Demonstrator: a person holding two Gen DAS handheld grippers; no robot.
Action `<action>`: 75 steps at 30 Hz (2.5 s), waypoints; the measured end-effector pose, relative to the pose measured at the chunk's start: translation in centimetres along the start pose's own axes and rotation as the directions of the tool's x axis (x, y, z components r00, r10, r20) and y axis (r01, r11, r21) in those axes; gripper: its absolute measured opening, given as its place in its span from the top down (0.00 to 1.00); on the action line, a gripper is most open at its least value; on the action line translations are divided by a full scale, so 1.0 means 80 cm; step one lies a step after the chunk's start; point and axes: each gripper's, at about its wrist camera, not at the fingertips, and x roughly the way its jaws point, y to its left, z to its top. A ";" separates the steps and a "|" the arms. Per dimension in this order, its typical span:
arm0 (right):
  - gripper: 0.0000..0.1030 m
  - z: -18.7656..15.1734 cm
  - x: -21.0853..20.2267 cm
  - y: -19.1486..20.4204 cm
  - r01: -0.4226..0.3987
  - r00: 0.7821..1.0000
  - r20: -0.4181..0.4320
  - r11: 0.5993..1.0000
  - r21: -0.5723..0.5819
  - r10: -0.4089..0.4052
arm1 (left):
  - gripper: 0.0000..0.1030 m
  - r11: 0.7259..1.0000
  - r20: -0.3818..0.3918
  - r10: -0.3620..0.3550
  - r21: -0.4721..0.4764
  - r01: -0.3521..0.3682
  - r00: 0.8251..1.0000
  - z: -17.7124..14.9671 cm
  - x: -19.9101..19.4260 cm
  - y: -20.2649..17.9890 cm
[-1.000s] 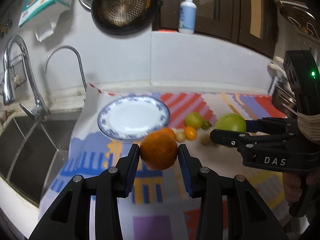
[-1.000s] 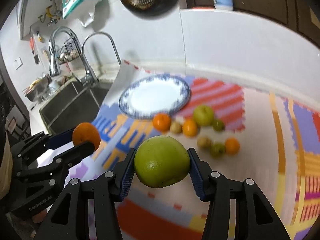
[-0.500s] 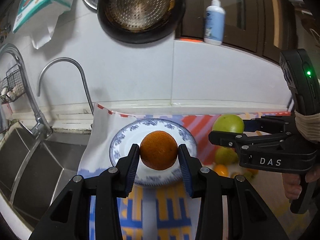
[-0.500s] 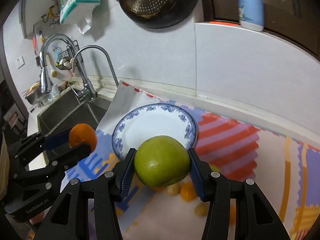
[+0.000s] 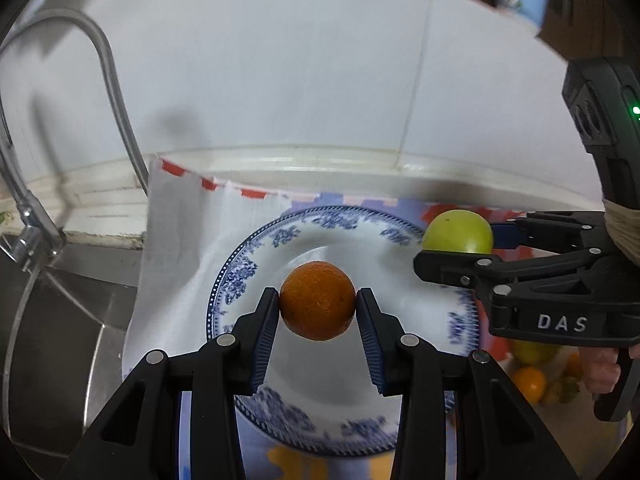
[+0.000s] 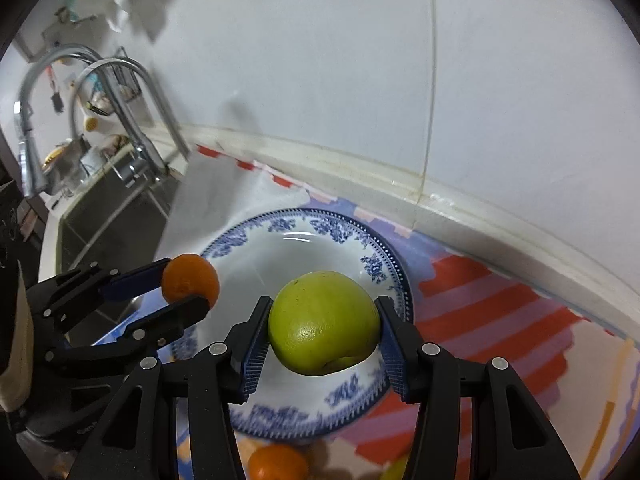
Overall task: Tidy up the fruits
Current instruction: 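Lower the orange onto the plate with the left gripper while the right gripper places the apple, then open both grippers and withdraw them from the plate toward the fruit cluster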
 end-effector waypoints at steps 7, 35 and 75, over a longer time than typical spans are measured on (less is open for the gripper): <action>0.50 0.005 0.045 -0.010 0.023 0.997 -0.073 1.000 0.002 -0.023 | 0.62 1.000 -0.074 -0.009 -0.018 0.008 0.997 0.001 0.043 0.012; 0.38 -0.049 -0.097 0.023 0.148 0.974 0.171 0.989 -0.008 -0.145 | 0.29 1.000 0.199 0.027 0.003 -0.028 0.980 -0.018 -0.119 -0.031; 0.25 -0.258 -0.270 0.043 0.388 0.838 0.331 0.901 0.195 -0.433 | 0.14 0.987 0.373 0.050 0.125 -0.103 0.926 -0.154 -0.247 -0.138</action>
